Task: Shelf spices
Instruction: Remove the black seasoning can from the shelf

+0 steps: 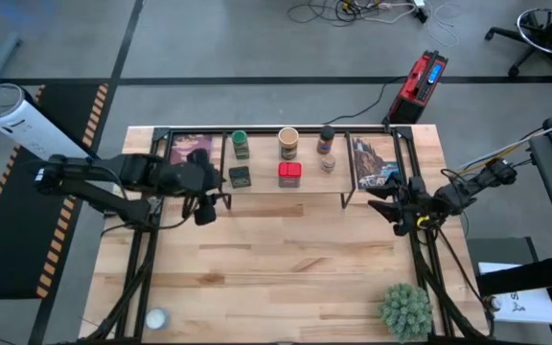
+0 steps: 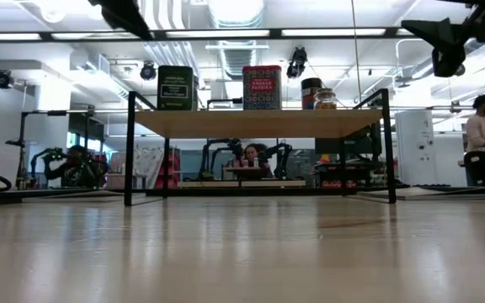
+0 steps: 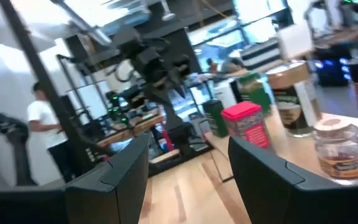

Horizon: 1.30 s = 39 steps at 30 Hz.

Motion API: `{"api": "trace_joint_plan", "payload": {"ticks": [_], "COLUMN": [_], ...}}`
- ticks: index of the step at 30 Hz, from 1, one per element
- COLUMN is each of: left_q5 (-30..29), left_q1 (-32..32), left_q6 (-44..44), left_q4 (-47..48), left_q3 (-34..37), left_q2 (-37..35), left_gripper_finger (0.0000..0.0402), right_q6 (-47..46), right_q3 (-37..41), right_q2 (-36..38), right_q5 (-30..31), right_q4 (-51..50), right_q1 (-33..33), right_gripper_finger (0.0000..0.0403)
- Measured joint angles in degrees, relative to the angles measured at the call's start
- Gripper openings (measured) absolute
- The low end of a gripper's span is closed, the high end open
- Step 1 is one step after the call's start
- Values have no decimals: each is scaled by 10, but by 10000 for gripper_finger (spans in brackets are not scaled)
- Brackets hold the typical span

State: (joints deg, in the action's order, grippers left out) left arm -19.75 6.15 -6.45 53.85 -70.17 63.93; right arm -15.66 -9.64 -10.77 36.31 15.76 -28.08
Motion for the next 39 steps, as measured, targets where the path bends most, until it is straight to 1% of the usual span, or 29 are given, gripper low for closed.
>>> {"api": "trace_joint_plan", "payload": {"ticks": [3,5,7,12,14,19,22,24,27,31,34,39], "left_q5": [-8,-7,-7,0,15,43,48,63,88,73,55,42], "left_q1": [-3,-9,-18,-50,-64,-89,-98,-104,-113,-113,-113,-115], "left_q6": [0,0,0,-5,-7,-5,-4,-4,-4,-4,-2,3], "left_q4": [11,13,18,54,62,63,68,67,78,87,89,89], "left_q3": [-35,-50,-62,-92,-106,-135,-145,-146,-146,-146,-146,-146], "left_q2": [32,53,71,112,123,140,150,156,170,183,184,182], "left_gripper_finger": [195,214,229,250,254,258,259,259,259,259,259,259], "right_q6": [2,22,43,92,103,101,103,103,102,110,113,112], "right_q3": [-12,-19,-30,-62,-74,-96,-96,-95,-95,-101,-110,-115], "right_q2": [-42,-74,-106,-151,-159,-159,-159,-159,-159,-159,-159,-168], "right_q5": [0,-3,-9,-80,-97,-98,-98,-100,-124,-122,-123,-123], "right_q4": [13,36,38,38,23,-59,-63,-65,-66,-65,-64,-64], "right_q1": [0,0,0,0,0,0,0,0,0,0,0,0], "right_gripper_finger": [199,199,199,199,199,199,199,199,199,199,199,199]}}
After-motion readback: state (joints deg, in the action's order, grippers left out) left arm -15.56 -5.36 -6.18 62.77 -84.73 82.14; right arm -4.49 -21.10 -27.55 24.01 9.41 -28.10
